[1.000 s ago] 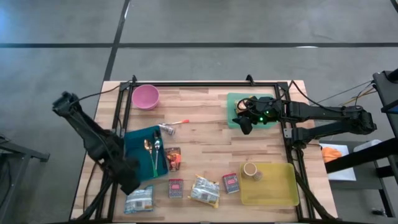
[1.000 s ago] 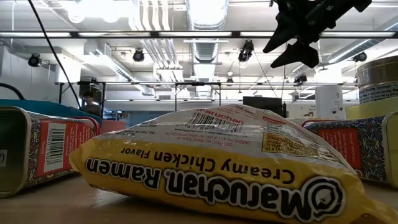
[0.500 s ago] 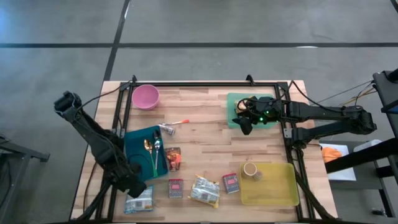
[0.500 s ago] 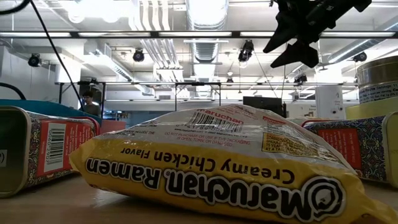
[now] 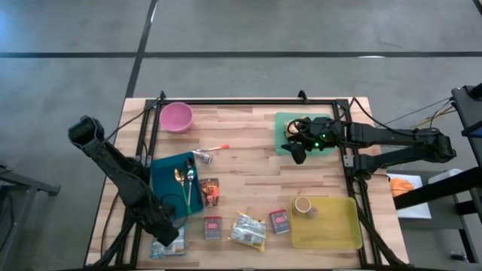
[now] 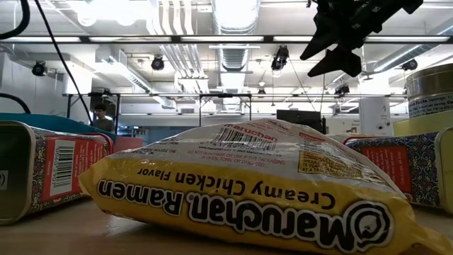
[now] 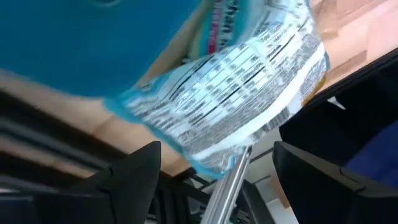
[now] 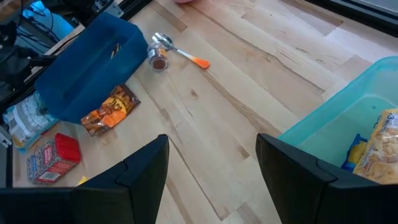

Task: Pick & Place Food Item
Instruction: Put the light blue noodle pack into the green bin

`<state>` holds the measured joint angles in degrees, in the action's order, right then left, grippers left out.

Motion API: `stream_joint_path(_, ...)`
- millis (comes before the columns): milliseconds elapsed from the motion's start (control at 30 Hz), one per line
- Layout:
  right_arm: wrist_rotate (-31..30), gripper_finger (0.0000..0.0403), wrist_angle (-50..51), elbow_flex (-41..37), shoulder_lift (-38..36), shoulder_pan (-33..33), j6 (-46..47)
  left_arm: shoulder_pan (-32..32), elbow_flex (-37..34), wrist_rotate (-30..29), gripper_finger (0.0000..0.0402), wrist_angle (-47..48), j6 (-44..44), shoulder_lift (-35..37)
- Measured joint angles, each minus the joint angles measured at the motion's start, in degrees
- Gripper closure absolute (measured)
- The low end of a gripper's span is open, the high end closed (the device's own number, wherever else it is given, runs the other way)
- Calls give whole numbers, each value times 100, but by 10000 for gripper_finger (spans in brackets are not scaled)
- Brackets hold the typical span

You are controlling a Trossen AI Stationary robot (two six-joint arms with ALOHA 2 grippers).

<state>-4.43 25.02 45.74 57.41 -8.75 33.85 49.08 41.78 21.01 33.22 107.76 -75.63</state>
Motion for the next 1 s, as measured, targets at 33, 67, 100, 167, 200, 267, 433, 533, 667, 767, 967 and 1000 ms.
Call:
stream_joint_path(33,0,166,0,0,0,2,-2,0,0,0,87,-82,-85,-62)
stream_joint_path(67,0,166,0,0,0,2,-5,0,0,-2,87,-152,-196,-111)
stream_joint_path(100,0,166,0,0,0,0,-6,0,0,-2,87,-237,-318,-166)
stream_joint_path(167,0,166,0,0,0,1,-31,2,-4,-6,87,-410,-555,-291)
stream_joint_path(200,0,166,-2,0,0,0,-42,2,-10,-9,87,-455,-684,-349)
stream_joint_path(267,6,166,0,0,0,0,-46,7,-11,-19,87,-503,-934,-455)
stream_joint_path(433,13,166,0,0,0,1,-46,11,54,-23,87,-349,-1525,-617)
stream_joint_path(533,13,166,0,0,0,2,-53,11,117,-48,94,-146,-1903,-639)
stream_joint_path(667,13,166,0,0,0,0,-55,11,186,-64,131,-11,-2259,-615)
stream_joint_path(767,13,166,-1,0,0,2,-54,11,219,-63,176,2,-2386,-613)
stream_joint_path(967,13,166,-2,0,0,1,-46,11,212,-65,260,6,-2533,-613)
stream_joint_path(1000,12,166,-4,0,0,0,-45,11,212,-65,269,8,-2538,-613)
